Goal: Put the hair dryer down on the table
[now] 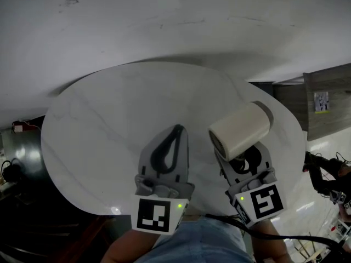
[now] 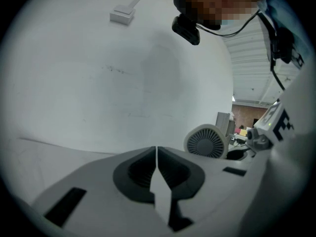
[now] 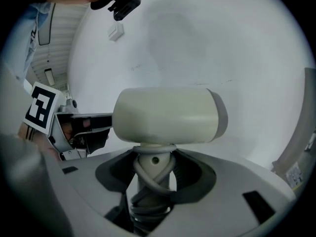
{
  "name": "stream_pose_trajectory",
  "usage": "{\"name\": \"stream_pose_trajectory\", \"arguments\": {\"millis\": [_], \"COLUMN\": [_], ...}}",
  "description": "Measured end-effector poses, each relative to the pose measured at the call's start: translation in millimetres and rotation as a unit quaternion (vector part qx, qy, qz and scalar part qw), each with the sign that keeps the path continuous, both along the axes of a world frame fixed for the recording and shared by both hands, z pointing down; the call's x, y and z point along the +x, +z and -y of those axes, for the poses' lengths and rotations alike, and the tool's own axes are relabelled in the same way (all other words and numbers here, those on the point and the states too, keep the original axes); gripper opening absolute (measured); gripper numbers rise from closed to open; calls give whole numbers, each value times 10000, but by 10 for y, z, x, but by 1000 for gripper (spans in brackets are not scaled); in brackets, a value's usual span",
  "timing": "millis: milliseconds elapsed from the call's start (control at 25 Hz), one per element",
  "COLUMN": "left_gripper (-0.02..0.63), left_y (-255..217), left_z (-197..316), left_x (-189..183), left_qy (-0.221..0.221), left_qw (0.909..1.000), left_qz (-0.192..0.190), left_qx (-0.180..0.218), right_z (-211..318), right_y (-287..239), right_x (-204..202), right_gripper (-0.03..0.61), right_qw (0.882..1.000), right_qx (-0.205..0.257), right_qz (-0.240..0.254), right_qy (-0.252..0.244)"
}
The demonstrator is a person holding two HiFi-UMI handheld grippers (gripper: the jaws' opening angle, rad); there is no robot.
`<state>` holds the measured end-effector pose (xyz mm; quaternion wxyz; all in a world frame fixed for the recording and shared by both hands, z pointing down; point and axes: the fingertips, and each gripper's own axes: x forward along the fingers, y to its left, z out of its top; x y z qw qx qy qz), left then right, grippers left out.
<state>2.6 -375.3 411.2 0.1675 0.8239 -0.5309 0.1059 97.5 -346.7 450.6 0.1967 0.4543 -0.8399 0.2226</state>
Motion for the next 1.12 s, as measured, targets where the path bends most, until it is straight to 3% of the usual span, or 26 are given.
{"name": "stream_pose_trajectory", "arguments": {"millis": [680,1120], "left_gripper": [17,17], "left_y": [295,302], "left_z": [185,167], "left_x": [-299,-440], "left_qy": [-313,-477], "left_qw": [9986,9979], "left_qz": [-152,-190], "left_qx": [-393,-404], "right_z": [136,47], "right_y": [427,626], "right_x": [-305,-479], "right_gripper": [219,219], "right_qw": [9957,9843], "right_qx": [-482,-661], "right_qz": [-622,-1369], "right_qy": [-489,-895]}}
